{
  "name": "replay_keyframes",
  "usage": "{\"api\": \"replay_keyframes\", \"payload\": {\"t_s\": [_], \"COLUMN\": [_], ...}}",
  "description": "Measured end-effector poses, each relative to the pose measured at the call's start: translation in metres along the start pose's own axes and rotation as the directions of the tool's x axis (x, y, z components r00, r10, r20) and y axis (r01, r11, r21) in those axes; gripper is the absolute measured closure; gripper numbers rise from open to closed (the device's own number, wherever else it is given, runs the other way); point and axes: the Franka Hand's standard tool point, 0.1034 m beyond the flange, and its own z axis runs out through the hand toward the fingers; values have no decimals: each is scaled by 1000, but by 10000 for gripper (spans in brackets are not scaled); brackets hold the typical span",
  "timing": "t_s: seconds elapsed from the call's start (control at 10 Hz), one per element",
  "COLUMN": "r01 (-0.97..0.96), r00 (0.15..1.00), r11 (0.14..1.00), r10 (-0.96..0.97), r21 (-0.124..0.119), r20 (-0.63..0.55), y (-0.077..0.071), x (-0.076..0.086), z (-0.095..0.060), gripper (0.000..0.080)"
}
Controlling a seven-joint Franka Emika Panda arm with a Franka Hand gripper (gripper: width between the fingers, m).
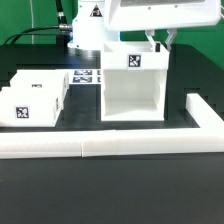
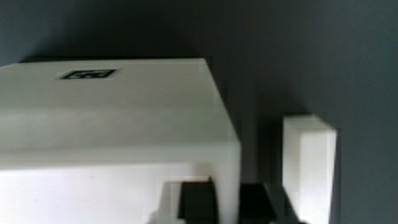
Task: Assemble drawer
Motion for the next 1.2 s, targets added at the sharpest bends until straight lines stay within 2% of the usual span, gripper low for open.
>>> {"api": "replay_keyframes", "payload": {"t_s": [0.2, 0.4, 0.7, 1.1, 1.2], "r01": [6, 38, 23, -221, -342], "r00": [999, 997, 997, 971, 936], "r11": [1000, 999, 1000, 974, 938], "r10": [-6, -37, -21, 225, 346], "r21": [12, 18, 20, 53, 62], "r20": [-37, -72, -75, -77, -62], "y": [-2, -5, -6, -11, -13], "x": [33, 49, 49, 52, 54], "z": [0, 1, 0, -2, -1], "gripper": [761, 761, 761, 761, 761]}}
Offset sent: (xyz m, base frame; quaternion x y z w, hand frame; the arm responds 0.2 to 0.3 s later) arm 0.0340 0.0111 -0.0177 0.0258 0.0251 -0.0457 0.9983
